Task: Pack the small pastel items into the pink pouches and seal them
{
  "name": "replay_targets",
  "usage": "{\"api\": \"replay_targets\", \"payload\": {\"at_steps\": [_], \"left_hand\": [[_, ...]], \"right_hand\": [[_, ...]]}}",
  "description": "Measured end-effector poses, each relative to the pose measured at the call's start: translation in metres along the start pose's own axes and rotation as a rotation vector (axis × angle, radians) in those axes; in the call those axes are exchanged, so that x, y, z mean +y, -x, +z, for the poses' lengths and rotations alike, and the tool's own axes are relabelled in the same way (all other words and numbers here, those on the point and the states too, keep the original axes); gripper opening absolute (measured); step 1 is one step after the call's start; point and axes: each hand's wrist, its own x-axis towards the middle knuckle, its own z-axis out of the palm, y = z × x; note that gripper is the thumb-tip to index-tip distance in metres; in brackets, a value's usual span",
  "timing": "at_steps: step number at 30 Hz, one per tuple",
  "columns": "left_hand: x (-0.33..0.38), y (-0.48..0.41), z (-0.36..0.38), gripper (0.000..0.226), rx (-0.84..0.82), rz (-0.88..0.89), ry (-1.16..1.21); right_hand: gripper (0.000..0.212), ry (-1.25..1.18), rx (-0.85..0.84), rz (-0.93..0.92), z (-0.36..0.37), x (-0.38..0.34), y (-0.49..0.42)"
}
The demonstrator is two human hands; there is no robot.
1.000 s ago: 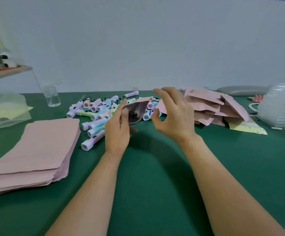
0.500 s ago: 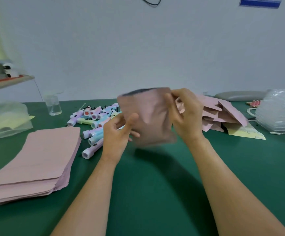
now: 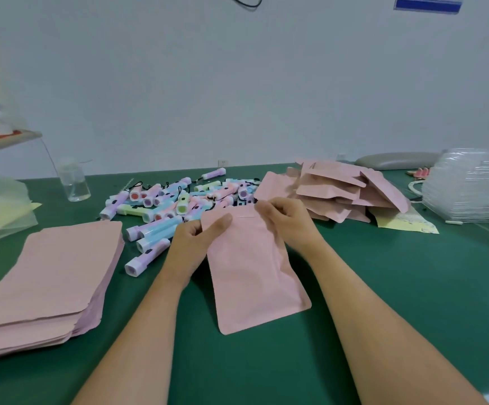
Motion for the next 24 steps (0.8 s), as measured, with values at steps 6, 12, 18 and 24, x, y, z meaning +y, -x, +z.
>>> {"api": "replay_targets", "payload": {"at_steps": [6,12,18,24], "left_hand": [[-0.0048,-0.0057,-0.006,0.049,0.032,-0.075,0.076],[-0.0024,-0.0038,-0.0063,0.051,0.041,-0.097,0.12],[0.0016,-0.0016,-0.0067,0.038,-0.043,-0.076,0.082],[-0.0008,-0.0038,-0.0068,0.048,-0.021,0.027,-0.012]], "right_hand": [[0.059,-0.054,-0.043,0.005,-0.0002,-0.0014,-0.0022],[0.037,-0.116,-0.183,0.079,-0.0063,-0.0004,0.0028],[0.023,-0.163,-0.21,0.064,-0.006,0.0025,0.0028],[0.037,-0.08,-0.257,0.12,0.0007,-0.0006,0.0042]]}}
